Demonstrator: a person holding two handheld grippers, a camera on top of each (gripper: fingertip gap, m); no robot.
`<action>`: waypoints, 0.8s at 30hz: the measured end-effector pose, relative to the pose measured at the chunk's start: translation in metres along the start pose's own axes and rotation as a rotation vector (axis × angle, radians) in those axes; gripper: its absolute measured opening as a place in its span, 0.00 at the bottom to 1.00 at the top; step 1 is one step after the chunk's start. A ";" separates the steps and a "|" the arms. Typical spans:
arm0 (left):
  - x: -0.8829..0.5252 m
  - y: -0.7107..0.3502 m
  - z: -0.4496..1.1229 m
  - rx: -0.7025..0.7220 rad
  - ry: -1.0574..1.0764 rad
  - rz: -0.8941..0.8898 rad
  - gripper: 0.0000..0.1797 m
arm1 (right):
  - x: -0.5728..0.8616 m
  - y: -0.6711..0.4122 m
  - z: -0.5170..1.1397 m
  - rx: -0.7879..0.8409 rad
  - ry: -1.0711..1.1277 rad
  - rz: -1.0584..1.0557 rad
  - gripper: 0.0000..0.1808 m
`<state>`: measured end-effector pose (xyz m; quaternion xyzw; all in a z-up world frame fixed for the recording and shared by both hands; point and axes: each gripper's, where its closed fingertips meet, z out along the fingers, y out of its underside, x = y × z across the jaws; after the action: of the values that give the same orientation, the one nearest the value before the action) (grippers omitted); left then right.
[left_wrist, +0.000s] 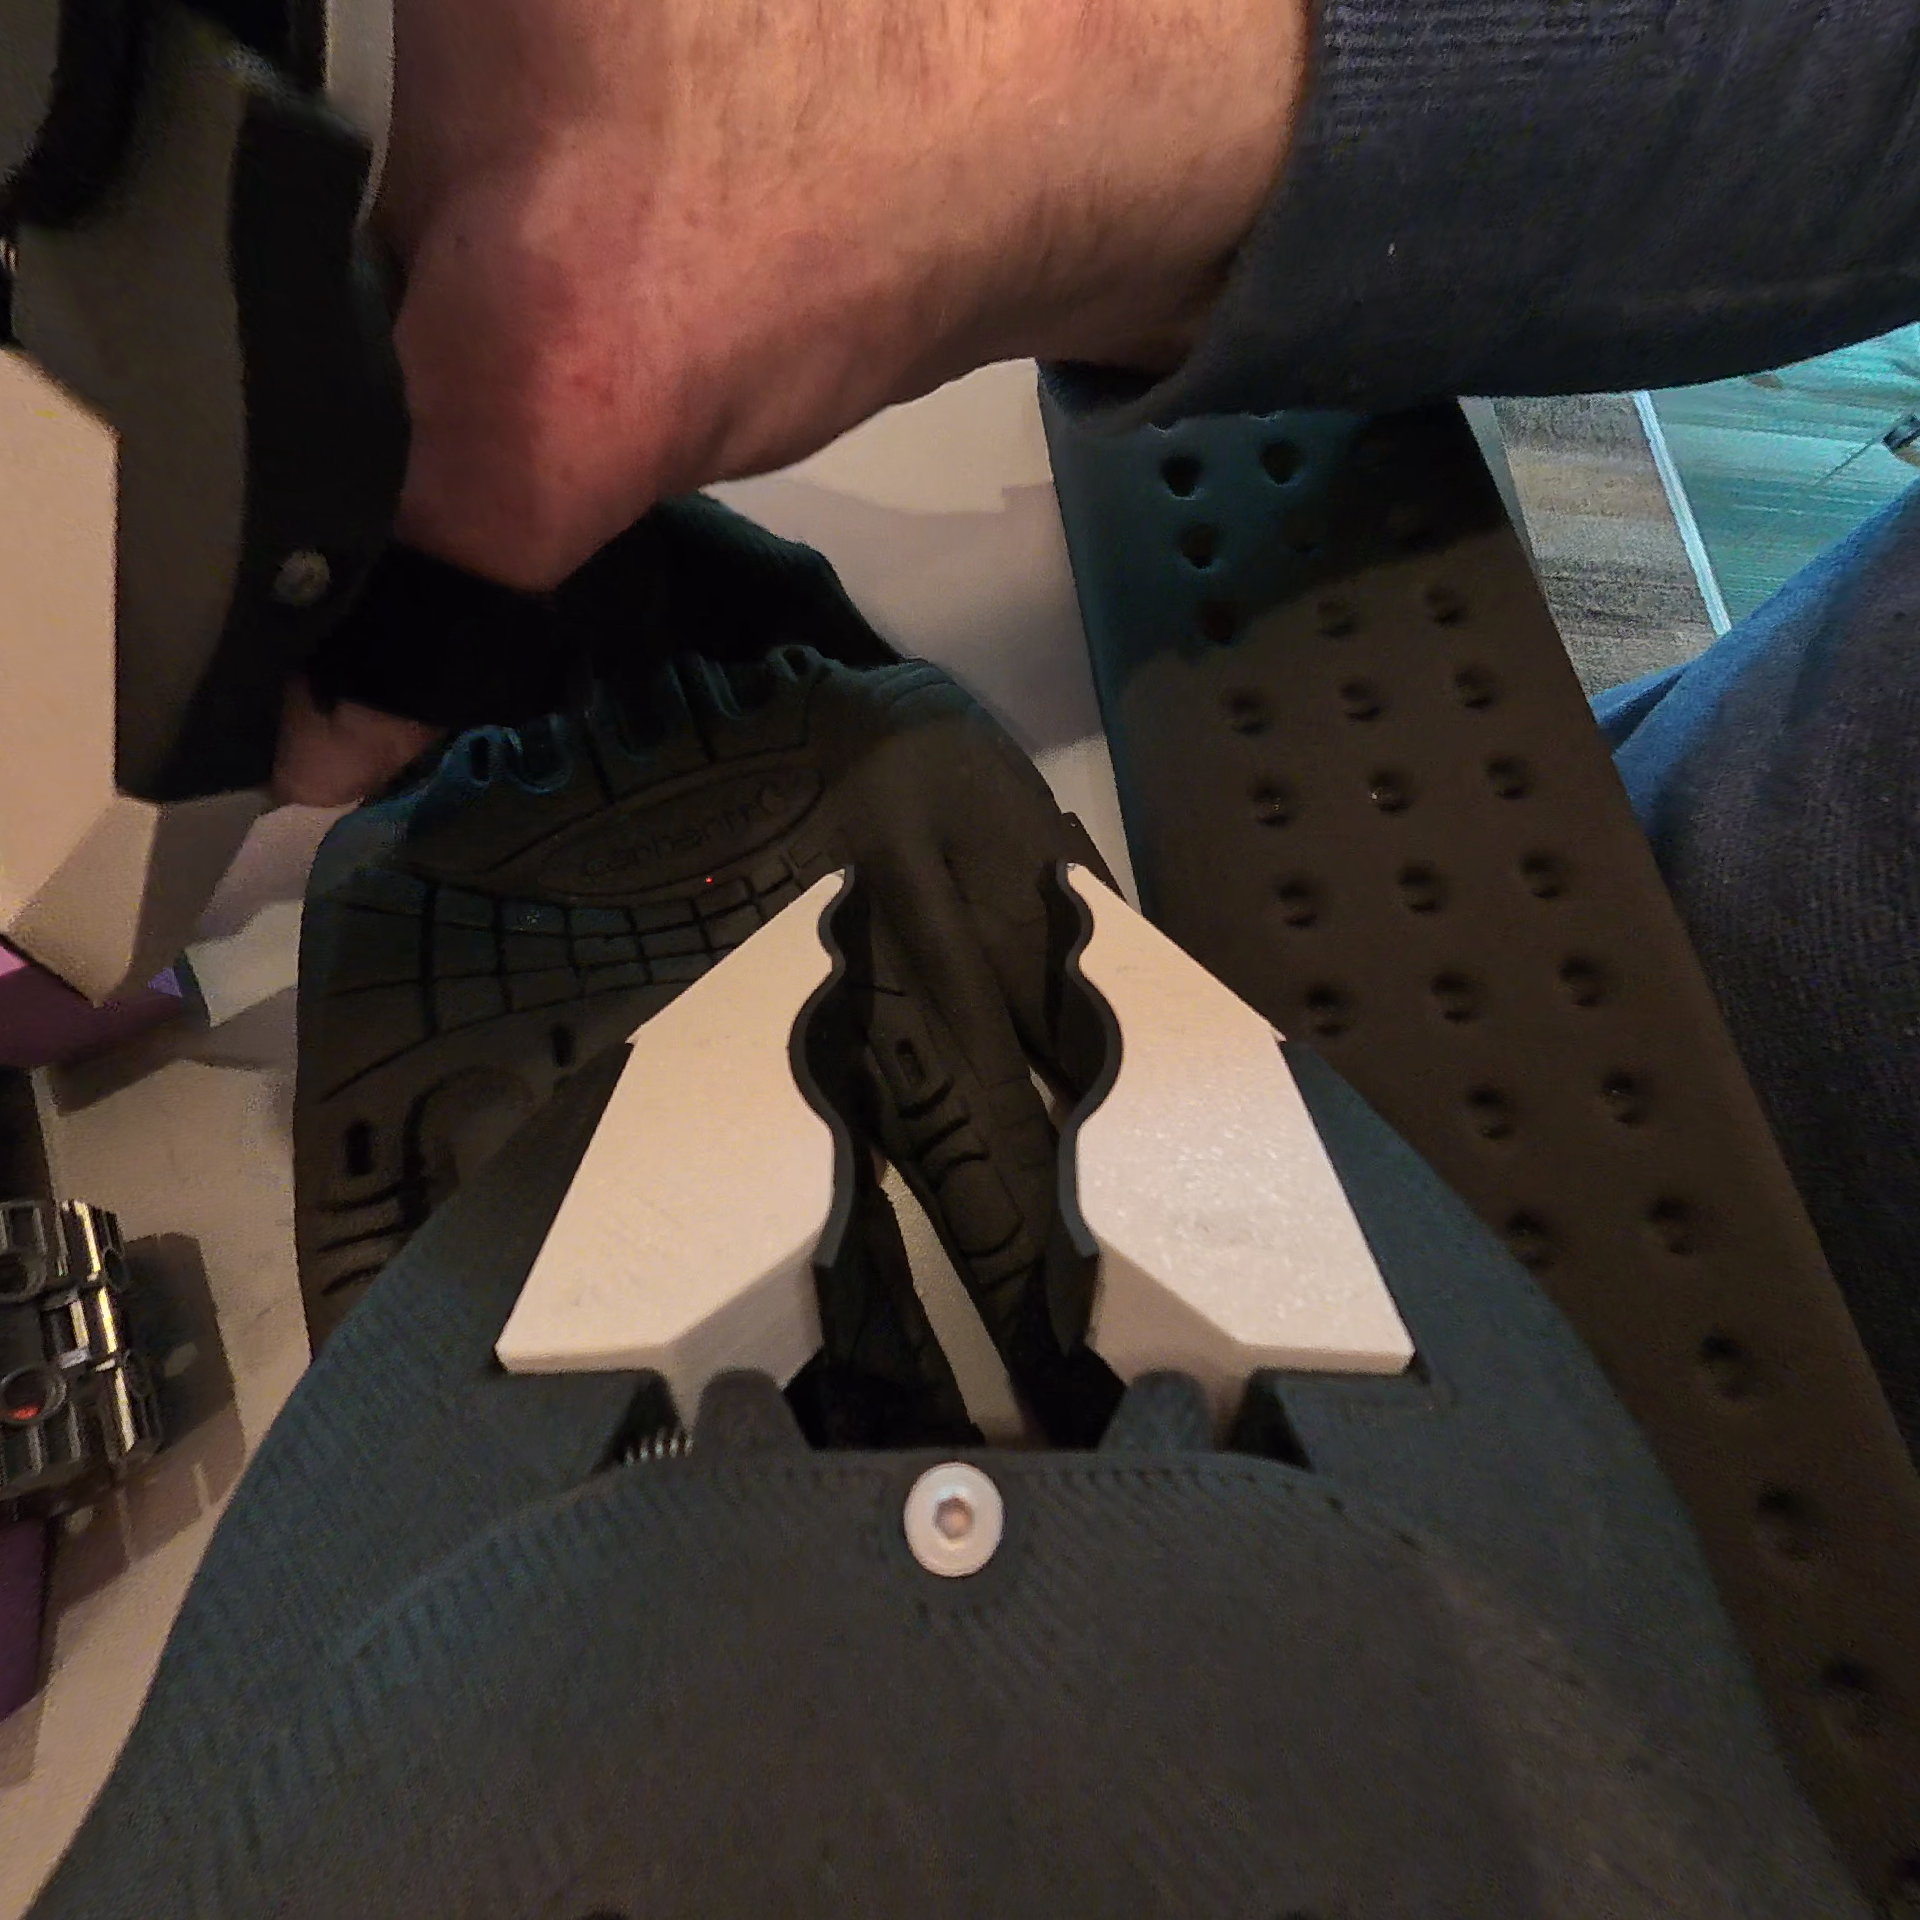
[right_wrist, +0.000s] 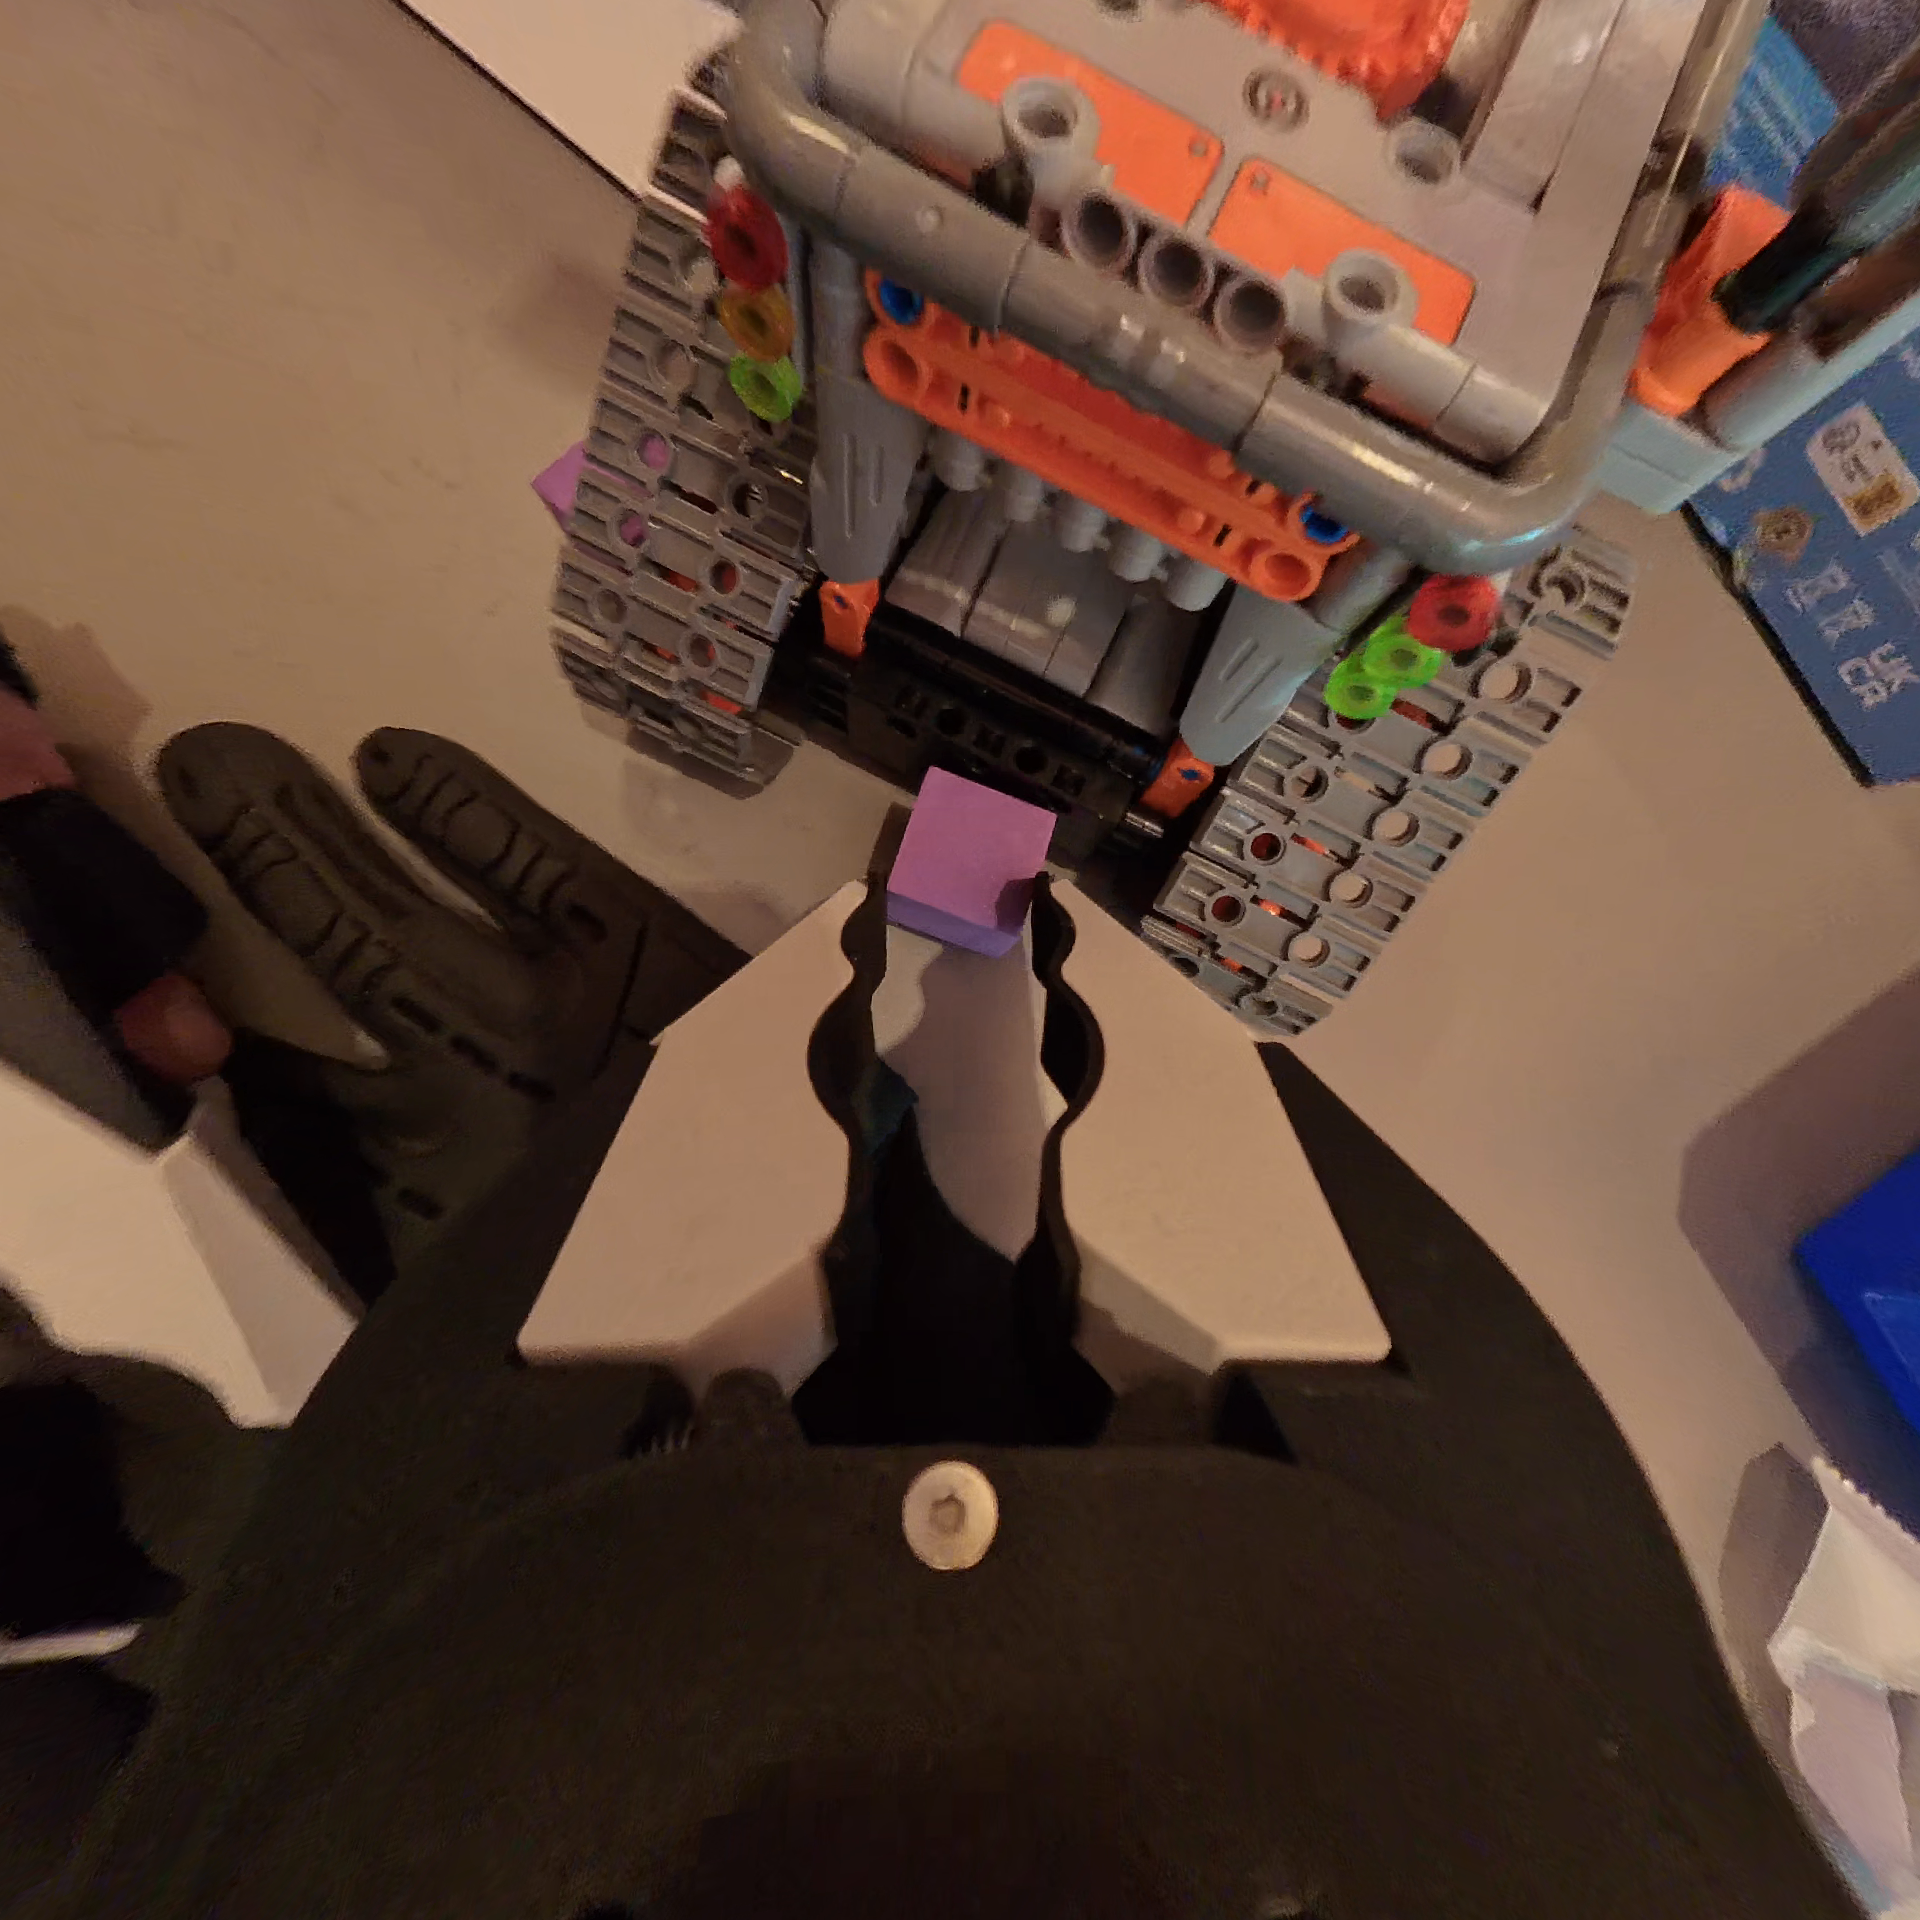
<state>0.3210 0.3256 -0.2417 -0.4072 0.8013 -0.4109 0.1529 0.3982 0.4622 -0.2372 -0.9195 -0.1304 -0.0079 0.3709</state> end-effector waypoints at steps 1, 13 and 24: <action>0.000 0.000 0.000 0.002 -0.001 0.001 0.19 | -0.004 -0.003 -0.005 0.019 -0.031 -0.026 0.15; -0.004 -0.022 -0.036 0.155 0.009 -0.010 0.25 | 0.011 -0.124 -0.195 0.310 -0.443 -0.508 0.14; -0.010 -0.008 -0.029 0.109 0.002 -0.026 0.24 | 0.080 -0.223 -0.222 0.061 -0.583 -0.772 0.14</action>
<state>0.3148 0.3463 -0.2191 -0.4080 0.7725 -0.4565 0.1687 0.4385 0.4835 0.0840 -0.7566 -0.5608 0.1167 0.3154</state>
